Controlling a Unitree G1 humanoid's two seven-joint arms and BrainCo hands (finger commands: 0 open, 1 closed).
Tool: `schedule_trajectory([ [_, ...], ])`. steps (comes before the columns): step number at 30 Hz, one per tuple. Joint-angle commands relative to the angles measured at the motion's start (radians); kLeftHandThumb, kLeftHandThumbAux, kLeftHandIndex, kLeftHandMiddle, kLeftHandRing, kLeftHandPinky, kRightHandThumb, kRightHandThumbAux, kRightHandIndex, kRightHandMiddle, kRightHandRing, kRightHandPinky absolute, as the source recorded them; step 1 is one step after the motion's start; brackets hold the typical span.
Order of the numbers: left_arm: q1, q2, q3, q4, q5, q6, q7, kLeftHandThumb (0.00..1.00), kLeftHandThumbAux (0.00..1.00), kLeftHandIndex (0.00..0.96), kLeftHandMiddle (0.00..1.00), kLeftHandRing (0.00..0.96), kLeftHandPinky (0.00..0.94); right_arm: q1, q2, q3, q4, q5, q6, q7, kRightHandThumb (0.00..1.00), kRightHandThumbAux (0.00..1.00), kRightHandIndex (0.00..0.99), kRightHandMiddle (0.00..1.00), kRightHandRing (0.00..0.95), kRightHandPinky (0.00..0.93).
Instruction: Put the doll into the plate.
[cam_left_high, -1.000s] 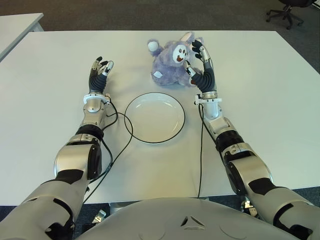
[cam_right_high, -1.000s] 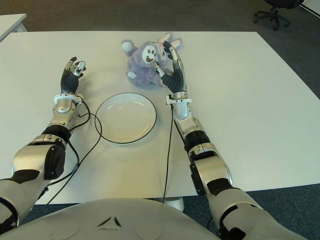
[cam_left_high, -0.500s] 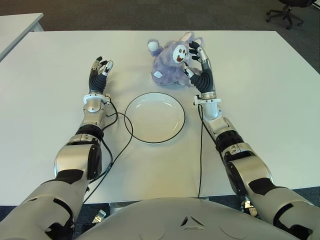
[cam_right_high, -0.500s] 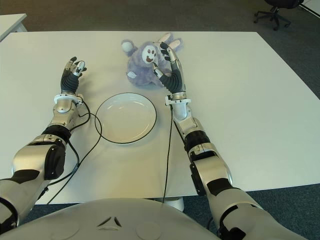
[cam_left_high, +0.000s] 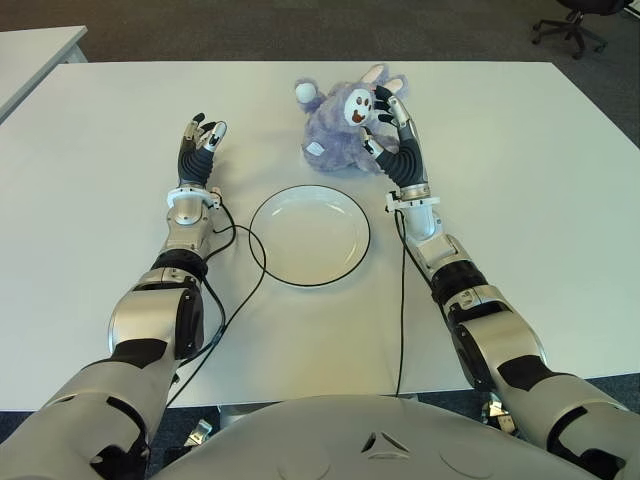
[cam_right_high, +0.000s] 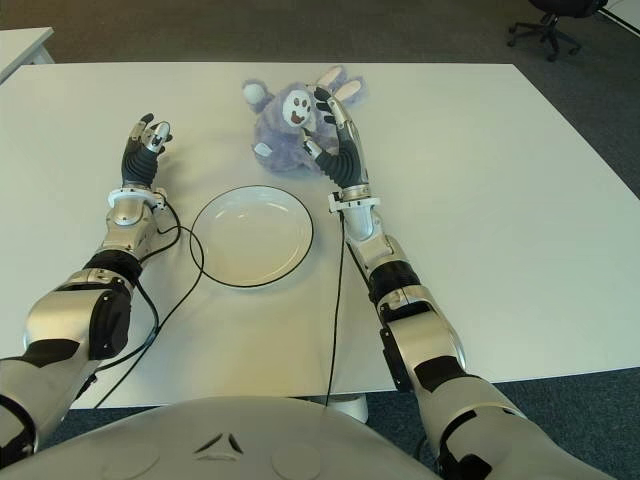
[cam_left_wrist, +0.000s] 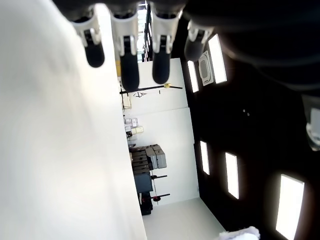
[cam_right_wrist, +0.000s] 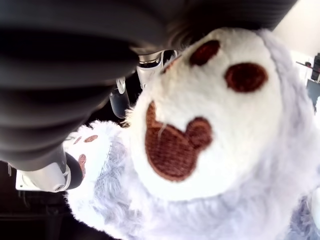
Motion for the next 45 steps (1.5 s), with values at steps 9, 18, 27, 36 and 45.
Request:
schedule_trajectory([
  [9,0.084,-0.043,-0.012,0.069,0.005,0.075,0.009,0.0,0.392,0.0,0.166,0.185,0.093,0.434,0.051,0.076,0.315,-0.036,0.038,0.044,0.502,0.508,0.102,0.159,0.178,0.239],
  [18,0.088,-0.043,-0.016,0.068,0.01,0.062,0.013,0.0,0.391,0.0,0.168,0.189,0.066,0.42,0.062,0.081,0.326,-0.039,0.055,0.045,0.484,0.513,0.109,0.169,0.196,0.258],
  [27,0.084,-0.042,-0.013,0.064,0.007,0.067,0.018,0.0,0.367,0.0,0.165,0.177,0.075,0.408,0.074,0.085,0.333,-0.037,0.079,0.058,0.453,0.514,0.115,0.183,0.217,0.278],
  [36,0.08,-0.039,-0.008,0.067,0.004,0.071,0.023,0.0,0.379,0.0,0.178,0.181,0.094,0.4,0.088,0.075,0.333,-0.007,0.103,0.122,0.416,0.507,0.118,0.178,0.211,0.271],
  [45,0.075,-0.036,-0.005,0.069,0.0,0.073,0.016,0.0,0.391,0.0,0.183,0.201,0.142,0.382,0.109,0.047,0.331,0.036,0.143,0.2,0.455,0.521,0.148,0.192,0.218,0.275],
])
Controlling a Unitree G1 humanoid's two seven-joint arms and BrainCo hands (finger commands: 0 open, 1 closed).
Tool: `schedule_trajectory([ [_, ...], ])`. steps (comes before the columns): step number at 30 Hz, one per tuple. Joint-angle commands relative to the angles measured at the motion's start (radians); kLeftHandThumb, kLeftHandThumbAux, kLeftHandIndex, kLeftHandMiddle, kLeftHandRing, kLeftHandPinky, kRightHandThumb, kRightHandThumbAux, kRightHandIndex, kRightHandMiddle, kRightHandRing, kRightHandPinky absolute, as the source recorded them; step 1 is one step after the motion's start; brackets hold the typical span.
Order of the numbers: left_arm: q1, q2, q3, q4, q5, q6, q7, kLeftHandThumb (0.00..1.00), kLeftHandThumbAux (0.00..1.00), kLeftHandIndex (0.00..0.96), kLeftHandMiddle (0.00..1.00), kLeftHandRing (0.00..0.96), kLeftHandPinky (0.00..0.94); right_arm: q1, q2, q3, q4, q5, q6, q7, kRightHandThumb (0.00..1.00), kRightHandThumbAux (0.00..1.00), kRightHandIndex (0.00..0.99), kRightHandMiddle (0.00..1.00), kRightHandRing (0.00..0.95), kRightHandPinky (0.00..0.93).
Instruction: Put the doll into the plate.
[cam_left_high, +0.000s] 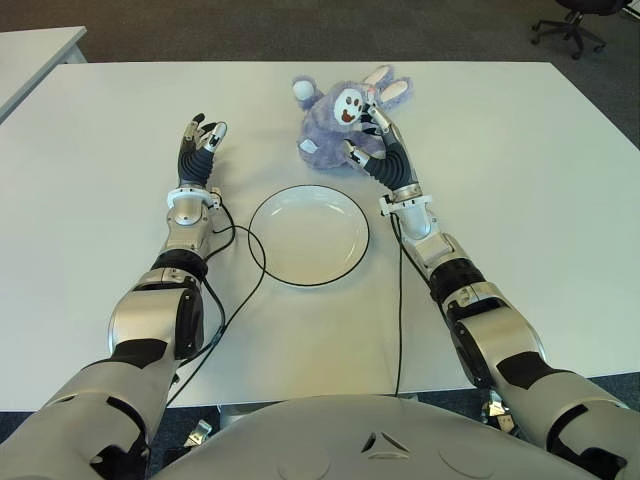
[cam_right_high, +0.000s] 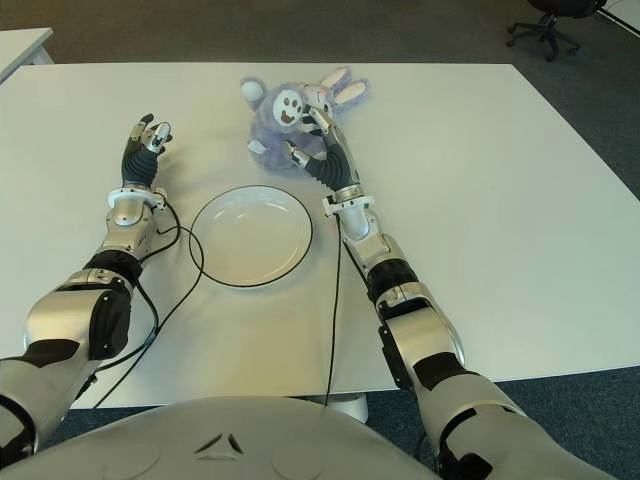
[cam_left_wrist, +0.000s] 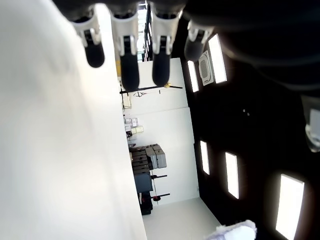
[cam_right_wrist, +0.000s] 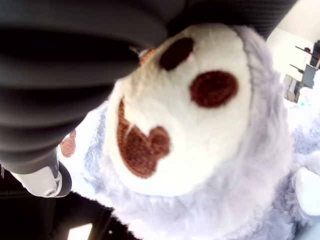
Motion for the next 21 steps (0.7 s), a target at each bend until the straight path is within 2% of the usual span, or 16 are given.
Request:
schedule_trajectory([
  [1,0.074,-0.035,-0.006,0.069,0.001,0.073,0.016,0.0,0.391,0.0,0.183,0.201,0.142,0.401,0.106,0.016,0.293,0.039,0.112,0.102,0.455,0.522,0.149,0.193,0.218,0.275],
  [19,0.077,-0.029,0.001,0.069,-0.008,0.066,-0.012,0.0,0.427,0.0,0.175,0.192,0.12,0.379,0.124,0.011,0.275,0.029,0.169,0.112,0.406,0.549,0.141,0.205,0.225,0.265],
  [21,0.077,-0.029,0.002,0.069,-0.01,0.064,-0.014,0.0,0.43,0.0,0.174,0.197,0.156,0.377,0.125,0.011,0.274,0.029,0.176,0.115,0.396,0.547,0.142,0.208,0.227,0.27],
])
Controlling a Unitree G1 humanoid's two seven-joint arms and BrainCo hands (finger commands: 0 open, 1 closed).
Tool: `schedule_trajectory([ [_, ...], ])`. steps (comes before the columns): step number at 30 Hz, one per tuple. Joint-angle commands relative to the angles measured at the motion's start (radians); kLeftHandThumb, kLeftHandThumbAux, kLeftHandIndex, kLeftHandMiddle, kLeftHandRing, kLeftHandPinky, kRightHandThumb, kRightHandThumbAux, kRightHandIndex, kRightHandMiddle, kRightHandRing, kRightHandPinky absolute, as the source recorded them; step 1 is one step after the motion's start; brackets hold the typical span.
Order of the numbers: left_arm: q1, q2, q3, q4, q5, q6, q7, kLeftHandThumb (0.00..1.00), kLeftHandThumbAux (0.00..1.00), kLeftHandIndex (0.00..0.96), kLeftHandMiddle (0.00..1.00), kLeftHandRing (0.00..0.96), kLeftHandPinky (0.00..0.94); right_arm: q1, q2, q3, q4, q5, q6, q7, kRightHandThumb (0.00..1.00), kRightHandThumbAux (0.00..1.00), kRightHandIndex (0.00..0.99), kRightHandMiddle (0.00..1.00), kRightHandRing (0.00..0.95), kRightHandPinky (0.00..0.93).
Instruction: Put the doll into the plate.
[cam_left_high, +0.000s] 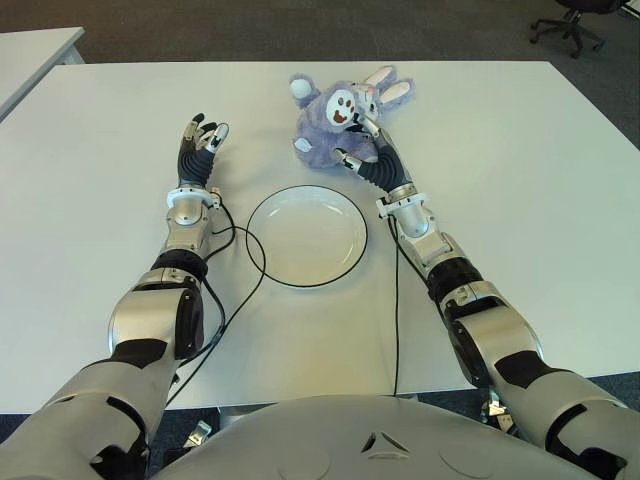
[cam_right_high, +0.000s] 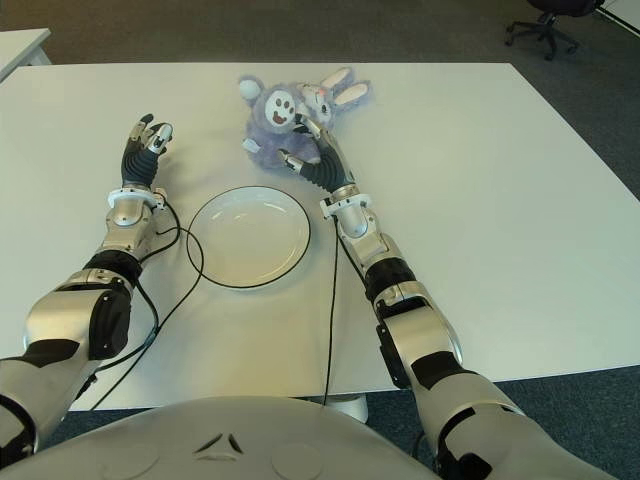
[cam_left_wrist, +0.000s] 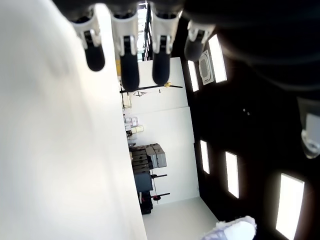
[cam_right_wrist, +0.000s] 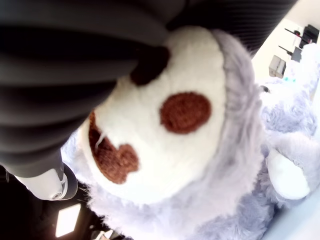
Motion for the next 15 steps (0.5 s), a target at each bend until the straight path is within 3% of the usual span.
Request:
schedule_trajectory([
  [1,0.077,-0.029,0.0,0.068,-0.009,0.062,-0.014,0.0,0.43,0.0,0.174,0.198,0.159,0.383,0.113,0.02,0.266,0.024,0.119,0.028,0.395,0.548,0.142,0.209,0.227,0.271],
  [15,0.079,-0.025,-0.001,0.07,-0.007,0.058,-0.022,0.0,0.418,0.0,0.166,0.189,0.146,0.359,0.12,0.019,0.253,0.014,0.201,0.042,0.38,0.561,0.163,0.233,0.244,0.267],
])
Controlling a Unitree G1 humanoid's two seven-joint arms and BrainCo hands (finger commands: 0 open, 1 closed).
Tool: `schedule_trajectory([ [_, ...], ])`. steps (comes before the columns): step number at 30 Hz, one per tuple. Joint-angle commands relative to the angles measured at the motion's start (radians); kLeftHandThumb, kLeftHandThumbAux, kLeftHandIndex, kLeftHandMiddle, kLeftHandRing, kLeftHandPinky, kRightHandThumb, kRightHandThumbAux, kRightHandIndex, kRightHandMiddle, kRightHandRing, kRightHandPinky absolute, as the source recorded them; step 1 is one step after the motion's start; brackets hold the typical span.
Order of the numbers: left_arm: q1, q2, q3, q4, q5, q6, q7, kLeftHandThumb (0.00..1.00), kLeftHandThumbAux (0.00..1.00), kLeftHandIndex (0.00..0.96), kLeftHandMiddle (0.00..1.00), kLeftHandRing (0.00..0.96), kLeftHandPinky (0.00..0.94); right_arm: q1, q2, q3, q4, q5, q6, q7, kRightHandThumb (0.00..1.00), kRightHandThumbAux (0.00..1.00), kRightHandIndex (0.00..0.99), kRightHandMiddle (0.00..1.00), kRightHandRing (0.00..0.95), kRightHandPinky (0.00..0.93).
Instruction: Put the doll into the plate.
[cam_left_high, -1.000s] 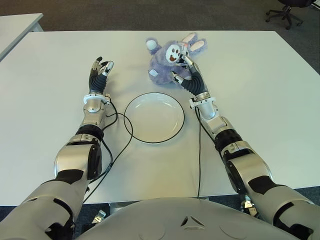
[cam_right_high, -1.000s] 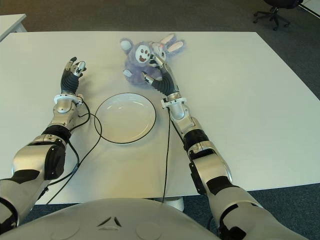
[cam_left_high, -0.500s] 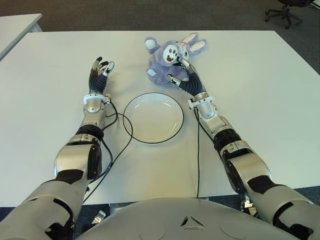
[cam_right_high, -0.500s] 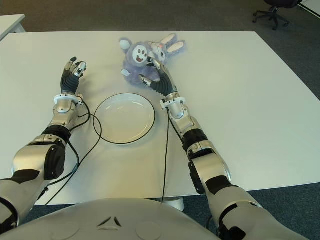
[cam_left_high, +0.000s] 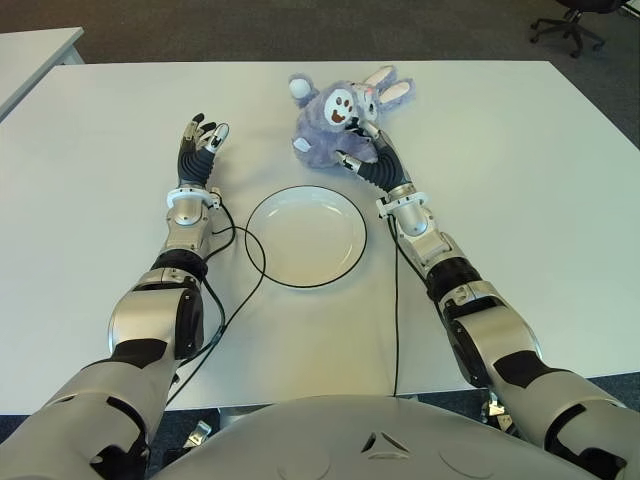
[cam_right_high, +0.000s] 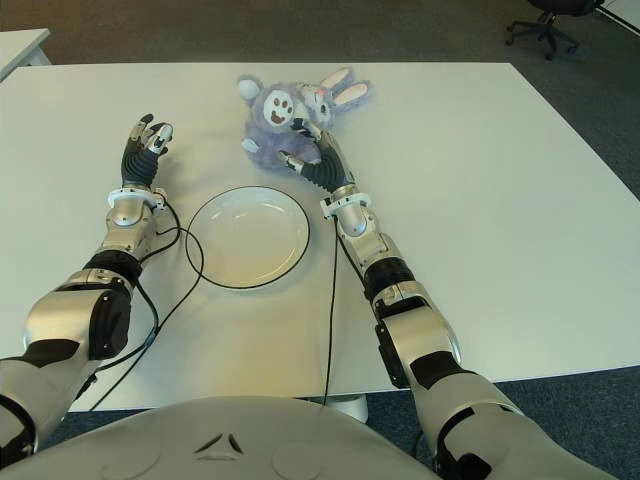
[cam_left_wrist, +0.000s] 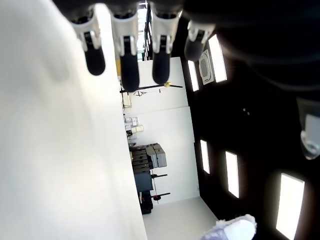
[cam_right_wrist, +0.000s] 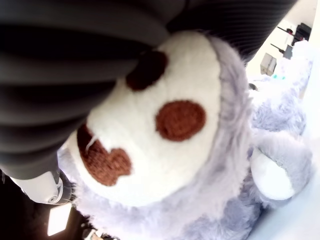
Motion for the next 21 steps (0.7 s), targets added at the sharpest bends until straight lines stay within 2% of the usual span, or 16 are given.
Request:
schedule_trajectory([
  [1,0.079,-0.025,-0.001,0.069,-0.008,0.059,-0.023,0.0,0.415,0.0,0.163,0.184,0.142,0.359,0.112,0.029,0.251,0.016,0.138,0.029,0.379,0.568,0.166,0.235,0.246,0.267],
  [8,0.081,-0.026,0.0,0.068,-0.008,0.058,-0.021,0.0,0.415,0.0,0.161,0.184,0.154,0.356,0.113,0.024,0.238,0.025,0.162,0.048,0.392,0.573,0.167,0.237,0.252,0.278],
  [12,0.083,-0.025,-0.001,0.068,-0.007,0.057,-0.019,0.0,0.416,0.0,0.159,0.18,0.119,0.356,0.115,0.018,0.231,0.032,0.169,0.057,0.414,0.569,0.172,0.238,0.254,0.283],
  [18,0.084,-0.025,-0.001,0.067,-0.007,0.056,-0.018,0.0,0.421,0.0,0.161,0.183,0.125,0.357,0.115,0.015,0.213,0.028,0.17,0.052,0.499,0.565,0.178,0.253,0.262,0.287],
  [19,0.084,-0.025,-0.001,0.067,-0.007,0.057,-0.018,0.0,0.422,0.0,0.162,0.186,0.124,0.357,0.116,0.015,0.209,0.027,0.172,0.049,0.534,0.569,0.187,0.274,0.286,0.332],
  [21,0.085,-0.026,-0.001,0.067,-0.007,0.057,-0.017,0.0,0.422,0.0,0.164,0.188,0.124,0.357,0.117,0.014,0.201,0.025,0.176,0.044,0.562,0.569,0.194,0.288,0.302,0.361],
])
